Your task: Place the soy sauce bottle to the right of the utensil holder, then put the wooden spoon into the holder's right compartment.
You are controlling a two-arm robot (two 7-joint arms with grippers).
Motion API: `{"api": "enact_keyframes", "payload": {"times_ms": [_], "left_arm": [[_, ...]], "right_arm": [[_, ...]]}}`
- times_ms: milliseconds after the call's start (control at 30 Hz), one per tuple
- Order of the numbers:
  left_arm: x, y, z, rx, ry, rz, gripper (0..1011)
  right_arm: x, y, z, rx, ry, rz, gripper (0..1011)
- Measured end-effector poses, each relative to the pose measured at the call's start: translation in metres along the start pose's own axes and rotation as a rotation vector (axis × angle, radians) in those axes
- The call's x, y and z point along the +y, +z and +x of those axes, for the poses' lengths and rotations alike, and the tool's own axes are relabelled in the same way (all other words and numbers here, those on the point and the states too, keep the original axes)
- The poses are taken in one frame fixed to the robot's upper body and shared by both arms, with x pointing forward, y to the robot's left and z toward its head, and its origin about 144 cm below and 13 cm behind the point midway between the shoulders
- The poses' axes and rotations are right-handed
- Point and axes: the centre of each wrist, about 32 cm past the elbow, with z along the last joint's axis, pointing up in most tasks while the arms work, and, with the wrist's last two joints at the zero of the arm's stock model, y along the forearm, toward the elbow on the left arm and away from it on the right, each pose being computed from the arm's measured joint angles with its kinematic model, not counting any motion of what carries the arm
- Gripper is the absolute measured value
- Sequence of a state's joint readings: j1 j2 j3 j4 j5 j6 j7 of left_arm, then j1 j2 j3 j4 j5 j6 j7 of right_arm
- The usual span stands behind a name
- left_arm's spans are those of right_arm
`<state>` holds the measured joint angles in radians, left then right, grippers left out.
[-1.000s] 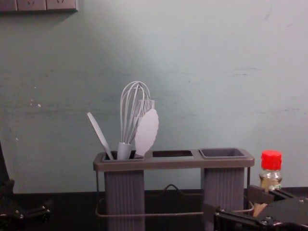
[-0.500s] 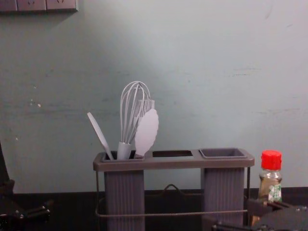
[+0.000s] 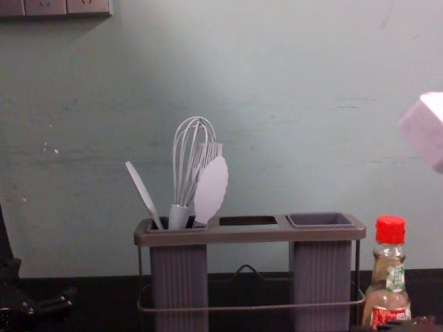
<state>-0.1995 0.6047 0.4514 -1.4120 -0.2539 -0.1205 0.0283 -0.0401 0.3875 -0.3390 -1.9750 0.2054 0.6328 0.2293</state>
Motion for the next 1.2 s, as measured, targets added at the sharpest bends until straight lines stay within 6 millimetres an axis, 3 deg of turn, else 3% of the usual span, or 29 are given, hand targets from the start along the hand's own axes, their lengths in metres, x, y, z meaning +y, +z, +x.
{"api": "enact_keyframes", "payload": {"times_ms": [1200], "left_arm": [[0.000, 0.000, 0.000, 0.000, 0.000, 0.000, 1011]], "right_arm": [[0.050, 0.042, 0.016, -0.017, 0.023, -0.378, 1003]]}}
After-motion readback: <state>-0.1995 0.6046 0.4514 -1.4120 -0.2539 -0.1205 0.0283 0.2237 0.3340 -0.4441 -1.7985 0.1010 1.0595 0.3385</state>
